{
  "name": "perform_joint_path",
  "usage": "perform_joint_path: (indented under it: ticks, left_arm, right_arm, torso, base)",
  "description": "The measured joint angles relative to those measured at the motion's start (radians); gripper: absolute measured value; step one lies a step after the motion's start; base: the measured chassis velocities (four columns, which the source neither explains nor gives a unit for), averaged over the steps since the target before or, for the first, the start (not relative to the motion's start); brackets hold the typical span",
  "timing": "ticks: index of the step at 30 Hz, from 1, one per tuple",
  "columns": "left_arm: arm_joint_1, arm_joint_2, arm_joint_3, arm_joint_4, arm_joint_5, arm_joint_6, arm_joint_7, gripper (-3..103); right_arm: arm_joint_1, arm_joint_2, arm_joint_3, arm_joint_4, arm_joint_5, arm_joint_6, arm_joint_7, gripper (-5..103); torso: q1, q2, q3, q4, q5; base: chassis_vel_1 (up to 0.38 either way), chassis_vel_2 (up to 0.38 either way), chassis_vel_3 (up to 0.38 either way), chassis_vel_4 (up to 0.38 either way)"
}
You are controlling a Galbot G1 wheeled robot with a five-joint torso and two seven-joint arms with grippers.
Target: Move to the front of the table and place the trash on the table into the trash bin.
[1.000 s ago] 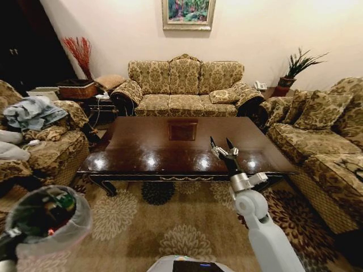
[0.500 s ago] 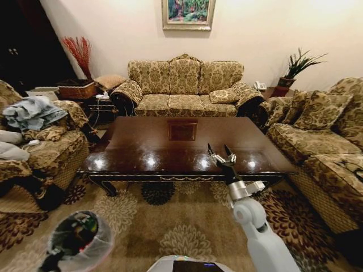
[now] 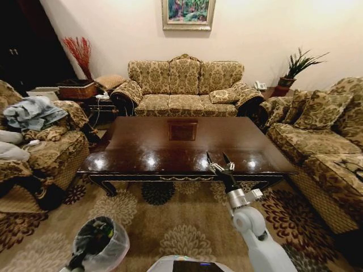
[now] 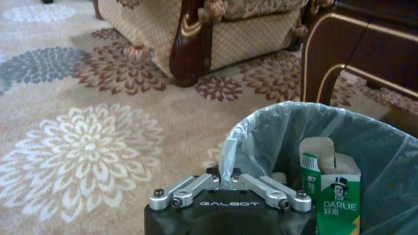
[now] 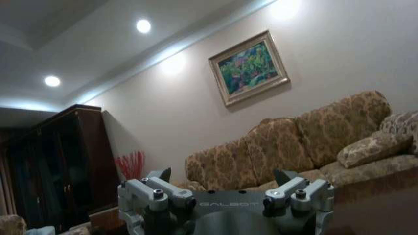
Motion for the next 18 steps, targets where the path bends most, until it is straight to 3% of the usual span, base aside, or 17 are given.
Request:
perform_joint_path:
  ticks: [8,18]
  left_arm:
    - [-0.080,0.045,0.030,0.121,0.004,-0.007,-0.011,3]
    - [-0.163,0.079,0.065,0.332,0.011,-0.065,0.034,3]
  right_arm:
    - [-0.023,0.007,0.013,-0.004,-0.002,0.006,-0.001,100]
    - [-0.052,0.006,0.031,0.018,-0.018,0.005,0.002,100]
  torso:
    - [0.000,0.000,0.000,0.0002,0.0001]
    - [0.000,0.000,0.000,0.0003,-0.0001]
  base:
    - [0.000,0.000,0.000,0.000]
    - [0.000,0.000,0.000,0.000]
